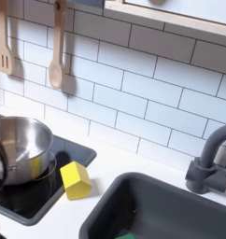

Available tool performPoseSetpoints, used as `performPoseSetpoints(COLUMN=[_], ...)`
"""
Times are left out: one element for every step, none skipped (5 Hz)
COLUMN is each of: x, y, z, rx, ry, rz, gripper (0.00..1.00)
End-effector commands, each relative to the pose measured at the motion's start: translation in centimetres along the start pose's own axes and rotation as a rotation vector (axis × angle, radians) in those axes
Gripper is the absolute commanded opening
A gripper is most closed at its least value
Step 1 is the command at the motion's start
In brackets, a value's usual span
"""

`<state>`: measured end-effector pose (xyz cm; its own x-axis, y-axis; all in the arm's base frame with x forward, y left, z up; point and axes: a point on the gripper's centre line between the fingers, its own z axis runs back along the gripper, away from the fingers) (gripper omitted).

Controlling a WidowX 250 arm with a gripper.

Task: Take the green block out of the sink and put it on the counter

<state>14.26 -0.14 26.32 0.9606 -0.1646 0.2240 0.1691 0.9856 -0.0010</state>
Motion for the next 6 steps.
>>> performPoseSetpoints(x=[-0.03,-0.03,0.0,-0.01,-0.02,0.22], y=[-0.03,-0.01,-0.03,-0.03,-0.03,0.3], z=[-0.03,-0.03,-0.03,-0.05,-0.03,-0.53], rx=[-0.002,-0.002,-0.003,-0.004,-0.004,-0.003], ry=[0.004,0.004,0.002,0.005,0.004,-0.016], rz=[-0.006,-0.005,-0.005,-0.005,-0.005,0.003], gripper=[1.0,1.0,1.0,1.0,1.0,1.0])
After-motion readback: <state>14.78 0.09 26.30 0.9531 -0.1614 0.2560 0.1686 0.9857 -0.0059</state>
